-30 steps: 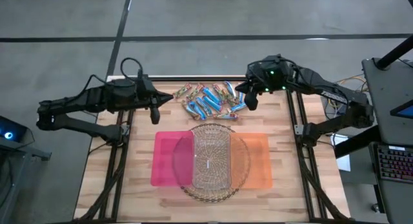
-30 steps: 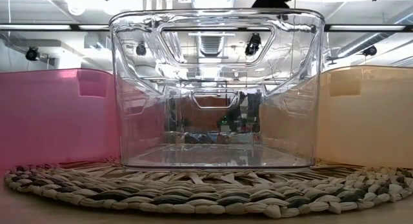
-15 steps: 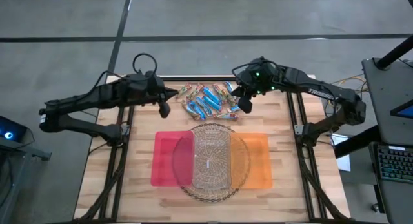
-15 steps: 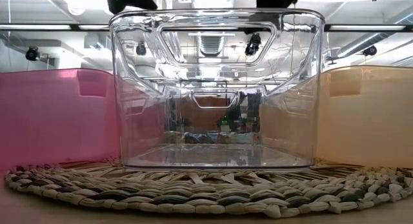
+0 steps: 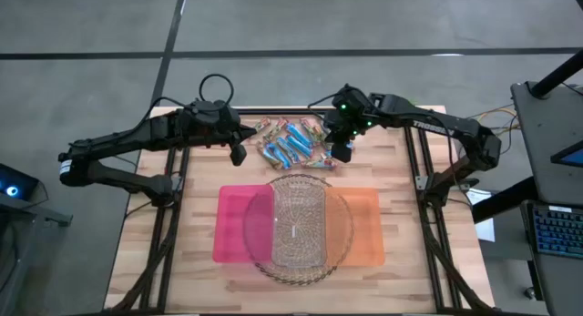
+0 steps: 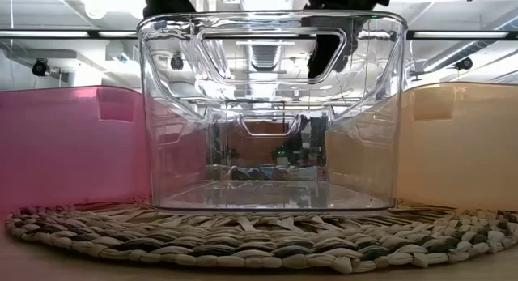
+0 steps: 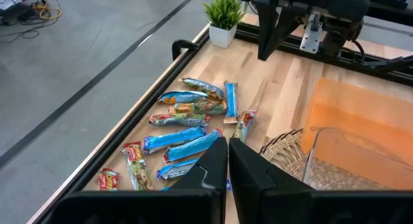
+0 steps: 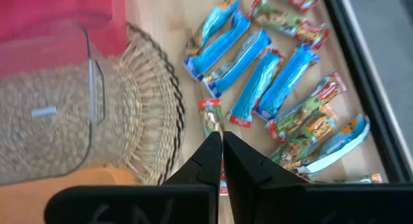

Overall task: Pick and place Granola Bars by type
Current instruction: Put the red granola bar into the pink bin

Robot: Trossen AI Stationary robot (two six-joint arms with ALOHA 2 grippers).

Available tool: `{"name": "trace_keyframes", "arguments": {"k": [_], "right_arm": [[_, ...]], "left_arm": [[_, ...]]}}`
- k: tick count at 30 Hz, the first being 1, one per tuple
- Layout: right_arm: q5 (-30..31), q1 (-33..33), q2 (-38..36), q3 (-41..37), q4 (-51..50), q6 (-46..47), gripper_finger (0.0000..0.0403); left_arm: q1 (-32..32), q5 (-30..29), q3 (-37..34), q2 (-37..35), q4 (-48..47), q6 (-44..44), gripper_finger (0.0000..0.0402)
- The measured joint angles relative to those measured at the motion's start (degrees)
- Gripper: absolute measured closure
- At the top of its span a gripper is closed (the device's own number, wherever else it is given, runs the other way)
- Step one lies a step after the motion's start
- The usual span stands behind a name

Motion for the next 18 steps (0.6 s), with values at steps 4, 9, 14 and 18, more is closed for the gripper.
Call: {"name": "trace_keyframes", "arguments": {"k": [4, 9, 14, 18], "right_arm": [[-0.89, 0.04, 2.41, 0.00, -0.25, -0.13, 0.0383], [-1.31, 0.07, 5.78, 0.00, -0.23, -0.72, 0.0346], [-1.30, 0.09, 8.59, 0.00, -0.19, -2.83, 0.0296], [-1.29, 0.09, 10.56, -0.02, -0.13, -4.80, 0.0260]], "left_arm": [[0.00, -0.02, -0.01, -0.02, 0.02, -0.04, 0.0402], [0.00, -0.02, -0.01, -0.07, 0.02, -0.06, 0.0402], [0.00, -0.02, 0.00, -0.07, 0.02, -0.31, 0.0402], [0.00, -0.04, 0.00, -0.07, 0.02, -0.36, 0.0402]]}}
